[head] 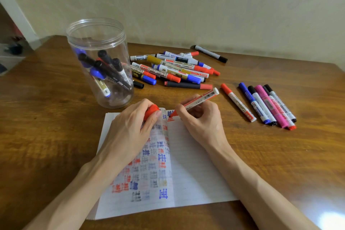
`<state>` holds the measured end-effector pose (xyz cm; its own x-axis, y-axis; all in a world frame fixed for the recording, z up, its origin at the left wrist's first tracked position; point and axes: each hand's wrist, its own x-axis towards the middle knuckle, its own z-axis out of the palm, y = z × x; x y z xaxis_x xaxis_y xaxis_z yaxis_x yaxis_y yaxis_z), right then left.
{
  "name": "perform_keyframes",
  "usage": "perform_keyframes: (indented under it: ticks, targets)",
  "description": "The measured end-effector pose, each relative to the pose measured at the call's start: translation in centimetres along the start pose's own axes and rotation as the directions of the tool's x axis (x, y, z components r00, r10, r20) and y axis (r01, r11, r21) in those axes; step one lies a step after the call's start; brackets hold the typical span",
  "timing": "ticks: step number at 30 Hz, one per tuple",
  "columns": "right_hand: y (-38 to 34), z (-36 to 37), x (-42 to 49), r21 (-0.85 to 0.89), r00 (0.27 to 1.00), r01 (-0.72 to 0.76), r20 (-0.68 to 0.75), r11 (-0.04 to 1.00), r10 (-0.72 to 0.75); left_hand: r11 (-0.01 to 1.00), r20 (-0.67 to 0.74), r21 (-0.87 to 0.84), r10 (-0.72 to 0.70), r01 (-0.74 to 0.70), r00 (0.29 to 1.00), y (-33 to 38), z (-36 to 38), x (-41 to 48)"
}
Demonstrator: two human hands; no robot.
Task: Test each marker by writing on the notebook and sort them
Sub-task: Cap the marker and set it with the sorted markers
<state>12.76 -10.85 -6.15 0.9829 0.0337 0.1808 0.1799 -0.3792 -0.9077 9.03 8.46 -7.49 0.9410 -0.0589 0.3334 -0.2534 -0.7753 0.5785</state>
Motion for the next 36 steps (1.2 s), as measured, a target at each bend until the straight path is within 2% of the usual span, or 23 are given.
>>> perform_keyframes:
  ticks: [16,21,30,36]
  targets:
    - [-0.09,0.02,0.08,-0.062,0.999,-0.025,0.031,0.998,0.027,1.0,0.004,0.007,0.002,-0.002,1.0,-0.19,0.07,0.08]
    - [0.0,-0.25,0.24,-0.007,0.995,-0.081,-0.052,0.997,0.08,1.0,0.011,0.003,-0.004,0.004,1.0,-0.13,0.01,0.08]
    - [-0.11,-0.09,0.07,-0.085,0.999,-0.054,-0.001,0.995,0.054,1.0,0.02,-0.001,-0.012,0.012,1.0,-0.23,0.06,0.15]
    - [-0.1,-0.19,0.22,-0.021,0.996,-0.081,-0.044,0.996,0.08,1.0,0.022,-0.01,-0.013,0.013,1.0,-0.09,-0.03,0.12]
